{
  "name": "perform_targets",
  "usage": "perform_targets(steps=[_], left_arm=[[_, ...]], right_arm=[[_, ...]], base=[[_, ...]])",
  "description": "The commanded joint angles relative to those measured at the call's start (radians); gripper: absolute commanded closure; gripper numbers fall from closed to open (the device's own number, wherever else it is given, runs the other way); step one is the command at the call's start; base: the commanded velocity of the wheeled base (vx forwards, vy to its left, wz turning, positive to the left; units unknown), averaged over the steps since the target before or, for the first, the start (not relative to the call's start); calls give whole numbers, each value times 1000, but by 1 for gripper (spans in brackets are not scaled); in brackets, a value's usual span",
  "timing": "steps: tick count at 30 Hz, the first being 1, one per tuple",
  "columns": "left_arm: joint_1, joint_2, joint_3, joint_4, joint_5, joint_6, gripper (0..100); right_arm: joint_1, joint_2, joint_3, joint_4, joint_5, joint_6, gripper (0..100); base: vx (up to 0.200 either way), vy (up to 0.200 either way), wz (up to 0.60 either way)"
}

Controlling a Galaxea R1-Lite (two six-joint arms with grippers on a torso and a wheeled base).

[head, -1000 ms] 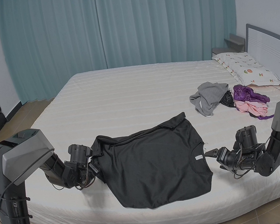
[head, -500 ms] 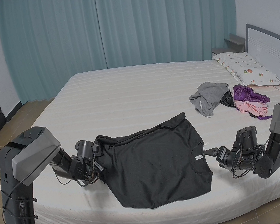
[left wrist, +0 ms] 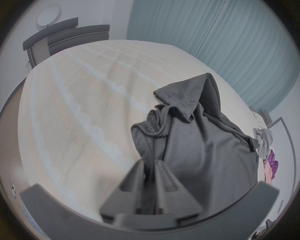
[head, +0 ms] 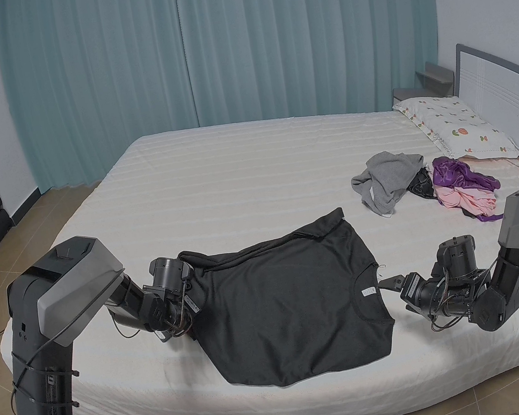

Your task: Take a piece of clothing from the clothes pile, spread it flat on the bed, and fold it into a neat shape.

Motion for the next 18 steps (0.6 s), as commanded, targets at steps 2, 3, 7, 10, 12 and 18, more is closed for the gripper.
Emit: perform_targets(steps=[2,3,7,10,12,18], left_arm=[[5,-15,20,-1,1,-3,100],[5,-15,21,-1,2,-3,100],[11,-89,69,-2,1,-3,100],[11,-130,106,-2,1,0,100],[11,-153,120,-1,-1,0,100],[22,-239,210,-1,-2,55,100]], right_arm=[[1,2,0,0,0,1,0],[1,2,0,0,0,1,0],[2,3,1,2,0,1,0],[2,6,-2,2,2,1,0],[1,12,-5,2,2,1,0],[4,34,-14,2,6,1,0]], base=[[0,0,0],[0,0,0],[0,0,0],[0,0,0],[0,0,0],[0,0,0]])
